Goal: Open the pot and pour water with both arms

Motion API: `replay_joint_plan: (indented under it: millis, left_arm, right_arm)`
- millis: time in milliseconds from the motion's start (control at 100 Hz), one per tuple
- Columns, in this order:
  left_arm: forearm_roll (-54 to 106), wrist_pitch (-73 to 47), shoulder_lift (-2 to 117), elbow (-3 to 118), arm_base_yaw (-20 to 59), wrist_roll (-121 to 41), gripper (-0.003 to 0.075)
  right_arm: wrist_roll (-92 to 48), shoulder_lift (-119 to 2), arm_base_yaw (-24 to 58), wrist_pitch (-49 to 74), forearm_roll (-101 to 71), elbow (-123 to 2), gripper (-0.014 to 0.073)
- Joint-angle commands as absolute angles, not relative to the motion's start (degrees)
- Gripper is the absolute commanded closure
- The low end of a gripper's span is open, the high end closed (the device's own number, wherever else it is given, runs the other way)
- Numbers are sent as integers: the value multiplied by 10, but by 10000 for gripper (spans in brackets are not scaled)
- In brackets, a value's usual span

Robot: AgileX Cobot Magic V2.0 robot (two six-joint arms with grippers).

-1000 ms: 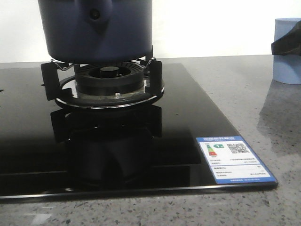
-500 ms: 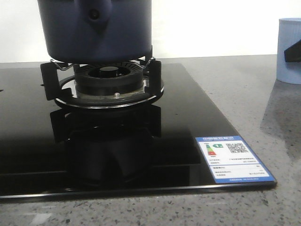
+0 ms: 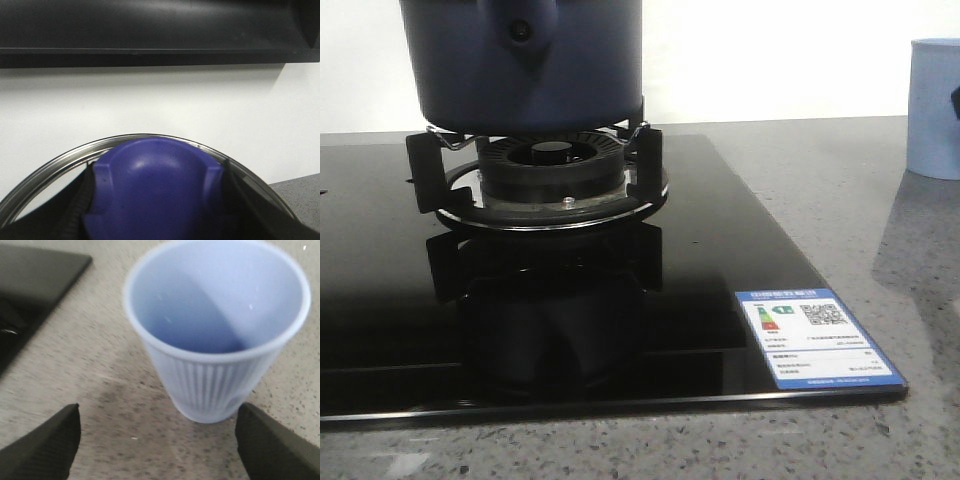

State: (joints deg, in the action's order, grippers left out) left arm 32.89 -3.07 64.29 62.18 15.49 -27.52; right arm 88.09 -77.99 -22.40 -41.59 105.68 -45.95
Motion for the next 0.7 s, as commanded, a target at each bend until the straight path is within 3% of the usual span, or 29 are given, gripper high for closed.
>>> replay_joint_plan:
  millis: [0, 240, 690]
  left_arm:
    - [330, 27, 629, 642, 153, -275, 364]
    - [330, 30, 629, 642, 169, -275, 364]
    - [330, 63, 699, 642, 296, -275, 364]
  right_arm:
    - [909, -730, -227, -442, 1061, -472, 22]
    - [944, -642, -227, -529, 1061, -472, 23]
    - [986, -594, -227, -660, 1060, -472, 24]
